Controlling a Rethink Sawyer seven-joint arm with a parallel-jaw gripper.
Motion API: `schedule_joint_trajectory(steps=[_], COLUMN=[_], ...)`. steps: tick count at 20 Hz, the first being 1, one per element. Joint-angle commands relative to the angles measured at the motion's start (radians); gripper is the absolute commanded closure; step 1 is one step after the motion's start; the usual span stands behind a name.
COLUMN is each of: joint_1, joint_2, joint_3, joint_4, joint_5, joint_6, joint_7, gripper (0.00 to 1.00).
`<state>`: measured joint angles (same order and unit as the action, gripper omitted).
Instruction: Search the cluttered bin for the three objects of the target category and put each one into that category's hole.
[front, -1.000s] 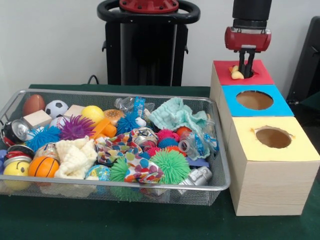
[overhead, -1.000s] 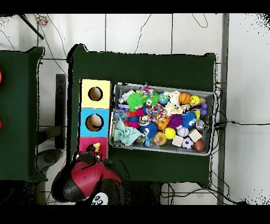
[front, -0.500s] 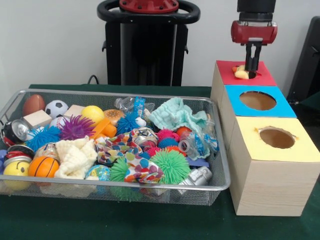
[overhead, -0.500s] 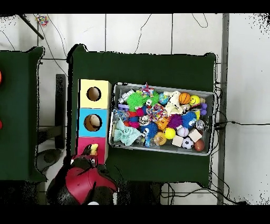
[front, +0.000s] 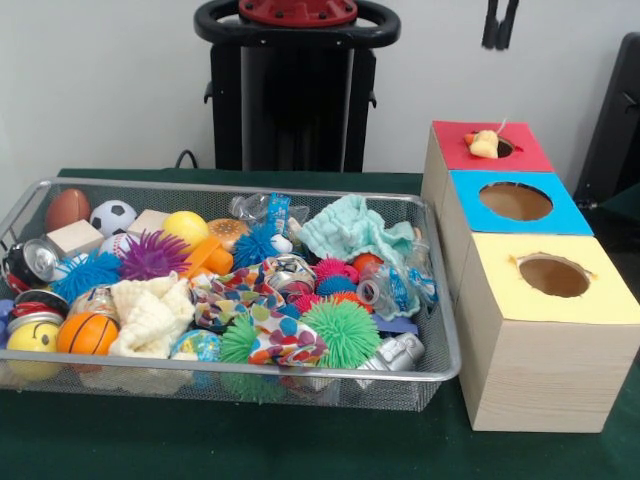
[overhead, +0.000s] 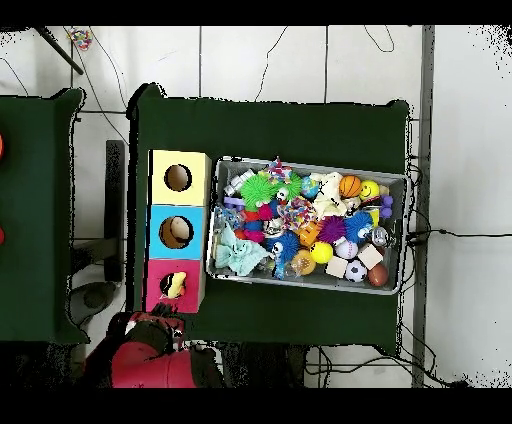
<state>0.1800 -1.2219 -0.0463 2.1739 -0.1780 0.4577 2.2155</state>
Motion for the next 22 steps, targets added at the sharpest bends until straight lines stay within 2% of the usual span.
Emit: schedule_joint_trajectory(steps=[1,4,6,7,8,11,13,16,18,22], joint_1=[0.007,0.016,0.065,0.081,0.082,0.096,0.081,0.093,0.117,0.135], joint_2=[-0.234,-0.207,-0.166,-0.155,-0.138,-0.043,0.009,0.097,0.143,0.222], joint_3=[0.030,0.042,0.007,-0.002,0.000,0.012,0.032,0.006,-0.028,-0.066], joint_4=[0.004,0.019,-0.042,-0.070,-0.086,-0.085,-0.055,-0.006,0.009,0.024], joint_5=[0.076,0.051,-0.082,-0.127,-0.137,-0.118,-0.079,-0.115,-0.150,-0.150], joint_6=[0.290,0.249,0.311,0.341,0.351,0.249,0.161,0.018,-0.030,-0.111], joint_7=[-0.070,-0.048,0.061,0.097,0.109,0.167,0.139,0.170,0.202,0.205], gripper=[1.00,1.00,1.00,1.00,1.00,1.00,1.00,1.00,1.00,1.00])
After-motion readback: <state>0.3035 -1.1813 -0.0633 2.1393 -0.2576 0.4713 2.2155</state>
